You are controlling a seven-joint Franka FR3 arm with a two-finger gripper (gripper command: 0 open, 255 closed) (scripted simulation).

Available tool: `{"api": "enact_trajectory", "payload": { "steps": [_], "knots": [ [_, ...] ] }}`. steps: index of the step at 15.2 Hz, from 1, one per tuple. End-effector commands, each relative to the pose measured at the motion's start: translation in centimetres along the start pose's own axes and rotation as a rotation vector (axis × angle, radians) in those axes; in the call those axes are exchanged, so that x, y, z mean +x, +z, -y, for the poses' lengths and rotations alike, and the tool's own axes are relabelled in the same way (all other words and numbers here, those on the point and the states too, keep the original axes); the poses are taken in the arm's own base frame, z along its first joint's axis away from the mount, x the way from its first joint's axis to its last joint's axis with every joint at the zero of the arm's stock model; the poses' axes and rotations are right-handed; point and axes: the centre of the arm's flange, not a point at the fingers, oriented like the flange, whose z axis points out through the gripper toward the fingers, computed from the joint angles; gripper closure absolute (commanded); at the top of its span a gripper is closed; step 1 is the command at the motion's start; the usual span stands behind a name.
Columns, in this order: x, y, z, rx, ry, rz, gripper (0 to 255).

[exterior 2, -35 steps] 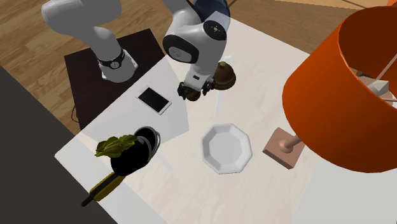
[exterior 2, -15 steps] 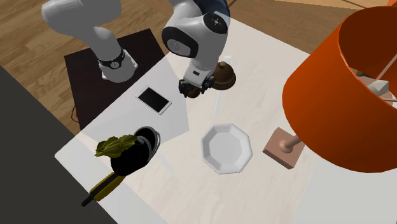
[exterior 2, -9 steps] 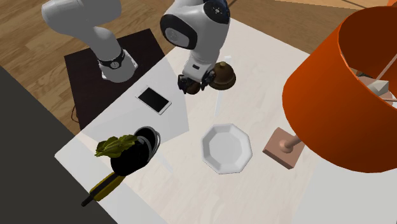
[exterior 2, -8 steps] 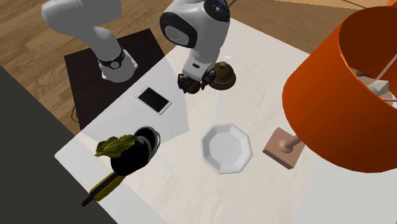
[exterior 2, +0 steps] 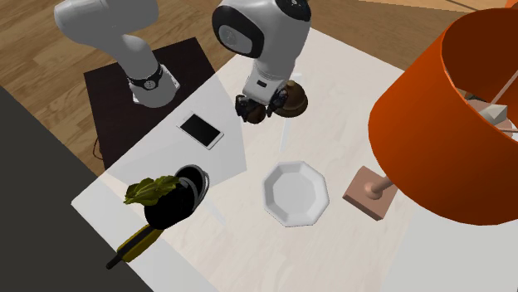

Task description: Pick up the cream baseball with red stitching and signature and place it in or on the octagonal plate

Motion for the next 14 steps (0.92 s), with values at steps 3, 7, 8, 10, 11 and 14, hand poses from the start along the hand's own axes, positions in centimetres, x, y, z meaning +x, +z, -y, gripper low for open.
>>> {"api": "enact_trajectory", "payload": {
  "steps": [3, 7, 8, 10, 11, 14],
  "knots": [
    [5.2, -0.4, 0.8, 0.0, 0.0, -0.001, 255],
    [10.4, -1.0, 1.6, 0.0, 0.0, -0.001, 255],
    [11.7, -1.1, 1.8, 0.0, 0.0, -0.001, 255],
    [14.3, -1.4, 2.2, 0.0, 0.0, -0.001, 255],
    [15.6, -1.6, 2.4, 0.0, 0.0, -0.001, 255],
    [19.5, -2.0, 3.0, 0.0, 0.0, -0.001, 255]
  ]
}}
